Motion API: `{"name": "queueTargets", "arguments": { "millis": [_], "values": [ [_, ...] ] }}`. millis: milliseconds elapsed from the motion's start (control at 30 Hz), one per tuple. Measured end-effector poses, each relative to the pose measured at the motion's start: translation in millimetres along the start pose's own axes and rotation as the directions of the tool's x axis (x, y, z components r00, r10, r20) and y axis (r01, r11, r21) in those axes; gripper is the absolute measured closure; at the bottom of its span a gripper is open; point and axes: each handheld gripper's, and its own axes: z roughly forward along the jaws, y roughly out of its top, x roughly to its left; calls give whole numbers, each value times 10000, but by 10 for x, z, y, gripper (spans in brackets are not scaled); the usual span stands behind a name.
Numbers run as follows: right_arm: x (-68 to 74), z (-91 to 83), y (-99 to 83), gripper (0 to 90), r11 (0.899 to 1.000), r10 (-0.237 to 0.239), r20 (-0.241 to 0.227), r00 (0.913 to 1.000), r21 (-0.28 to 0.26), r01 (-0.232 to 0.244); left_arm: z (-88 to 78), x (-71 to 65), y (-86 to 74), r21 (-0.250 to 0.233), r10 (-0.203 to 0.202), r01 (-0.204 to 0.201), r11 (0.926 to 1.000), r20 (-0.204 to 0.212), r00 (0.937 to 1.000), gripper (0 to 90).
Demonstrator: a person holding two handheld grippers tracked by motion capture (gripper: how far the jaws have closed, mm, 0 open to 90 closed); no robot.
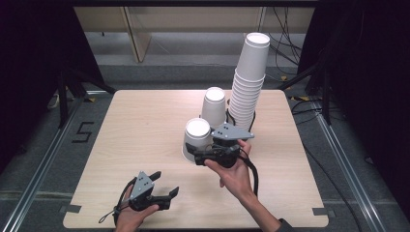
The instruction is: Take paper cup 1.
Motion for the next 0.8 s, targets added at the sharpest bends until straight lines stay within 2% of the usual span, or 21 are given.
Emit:
{"name": "queueTargets", "arguments": {
  "millis": [67,133,200,233,300,333,367,467,533,567,600,667,700,733,767,800],
  "values": [
    [6,17,-32,198,9999,-118,77,9999,-33,118,-8,-3,4,6,-20,20,10000,-42,10000,144],
    [15,35,-67,198,10000,17,-119,9999,13,-17,-8,-5,4,-30,-12,12,10000,-24,10000,144],
    [7,46,-98,198,9999,-110,-225,9997,130,113,-5,-5,6,-89,-9,9,10000,8,10000,144],
    [15,50,-120,198,9998,69,-287,9996,194,-64,0,-2,5,-177,8,-7,9998,61,10000,144],
    [10,49,-162,198,9995,41,-243,9997,326,-33,0,0,8,-226,-3,6,9997,106,9999,144],
    [18,47,-185,198,9989,241,-263,9994,420,-230,1,0,10,-275,-10,14,9996,121,9999,144],
    [-2,54,-204,198,9993,66,-352,9994,368,-53,0,-1,12,-272,-4,8,9996,126,9999,144],
    [-18,49,-257,198,9987,200,-313,9993,481,-185,-8,-7,20,-222,3,-1,9998,84,10000,144],
    [-28,59,-291,198,9984,285,-462,9985,499,-262,-5,-11,24,-241,21,-18,9997,126,9999,145],
    [-33,66,-309,198,9987,217,-483,9986,472,-194,7,-14,22,-383,-9,18,9993,215,9998,144],
    [-25,66,-330,198,9980,420,-437,9982,500,-398,6,-12,24,-377,41,-31,9993,248,9997,144],
    [-39,86,-362,198,9983,267,-535,9982,534,-239,11,-20,27,-463,0,12,9989,257,9997,145],
    [-30,83,-378,198,9969,466,-524,9975,663,-431,11,-20,29,-472,18,-5,9989,271,9996,144],
    [-39,98,-396,198,9978,336,-642,9974,598,-298,11,-20,31,-471,45,-32,9989,279,9996,144],
    [-26,96,-411,198,9962,521,-615,9967,726,-476,11,-21,33,-465,66,-53,9989,278,9996,144],
    [-25,99,-428,198,9961,474,-586,9972,772,-428,11,-22,33,-460,71,-58,9989,284,9996,144]
  ]
}}
